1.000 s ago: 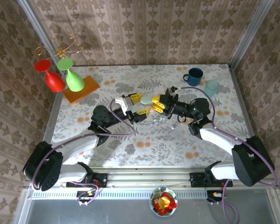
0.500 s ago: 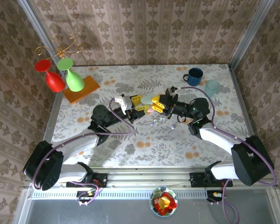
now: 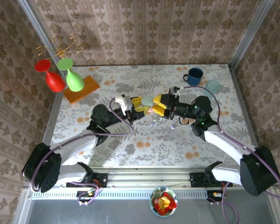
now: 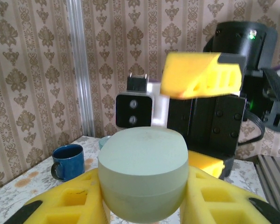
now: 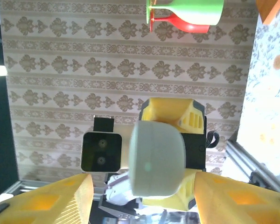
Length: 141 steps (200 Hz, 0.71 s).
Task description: Insert wireless bluetooth earbuds into charging case
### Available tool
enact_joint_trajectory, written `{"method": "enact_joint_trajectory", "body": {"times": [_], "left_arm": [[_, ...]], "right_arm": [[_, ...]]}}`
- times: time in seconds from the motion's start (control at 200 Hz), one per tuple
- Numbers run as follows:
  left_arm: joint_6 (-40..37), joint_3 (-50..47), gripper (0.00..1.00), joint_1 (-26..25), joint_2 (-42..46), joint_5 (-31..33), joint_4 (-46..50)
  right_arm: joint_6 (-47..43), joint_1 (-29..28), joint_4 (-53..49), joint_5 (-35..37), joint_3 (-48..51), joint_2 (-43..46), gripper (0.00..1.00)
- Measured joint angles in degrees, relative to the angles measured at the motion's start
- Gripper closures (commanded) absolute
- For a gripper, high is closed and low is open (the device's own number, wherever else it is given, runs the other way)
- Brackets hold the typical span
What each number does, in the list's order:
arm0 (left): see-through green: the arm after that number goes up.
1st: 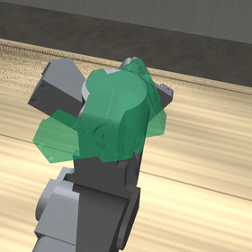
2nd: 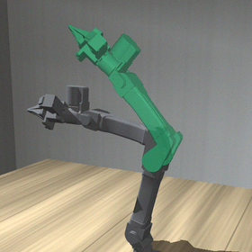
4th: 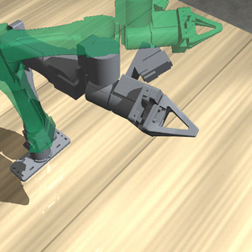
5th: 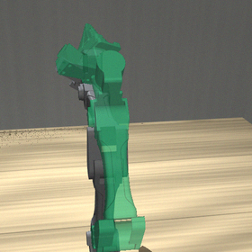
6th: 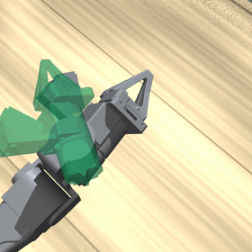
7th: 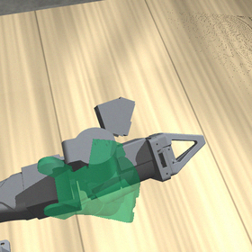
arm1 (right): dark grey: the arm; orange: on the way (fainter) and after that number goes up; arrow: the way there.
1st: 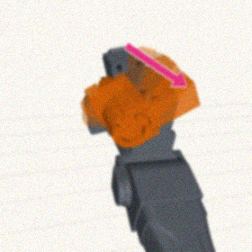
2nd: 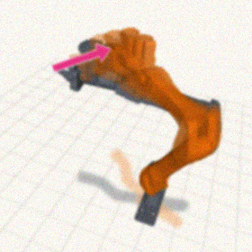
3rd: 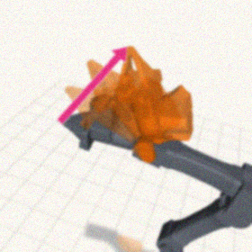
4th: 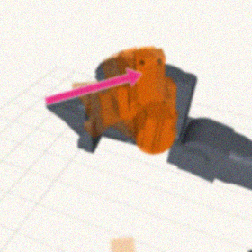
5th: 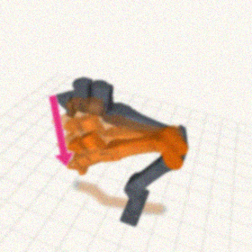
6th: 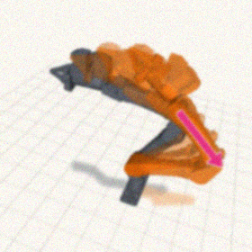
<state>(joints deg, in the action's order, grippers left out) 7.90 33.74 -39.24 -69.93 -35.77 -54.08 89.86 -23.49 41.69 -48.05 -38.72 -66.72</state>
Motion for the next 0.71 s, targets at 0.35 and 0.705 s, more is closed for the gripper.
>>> {"method": "enact_joint_trajectory", "body": {"times": [0.35,0.705], "left_arm": [[0.0,-0.1,0.68,1.5,7.9,-5.1,8.2],[0.1,-0.1,0.68,1.5,8.2,-7.5,9.0]], "right_arm": [[-53.4,-0.9,-48.0,9.1,-20.1,8.8,0.22],[-86.0,-10.9,-58.1,19.3,-21.3,7.5,0.22]]}}
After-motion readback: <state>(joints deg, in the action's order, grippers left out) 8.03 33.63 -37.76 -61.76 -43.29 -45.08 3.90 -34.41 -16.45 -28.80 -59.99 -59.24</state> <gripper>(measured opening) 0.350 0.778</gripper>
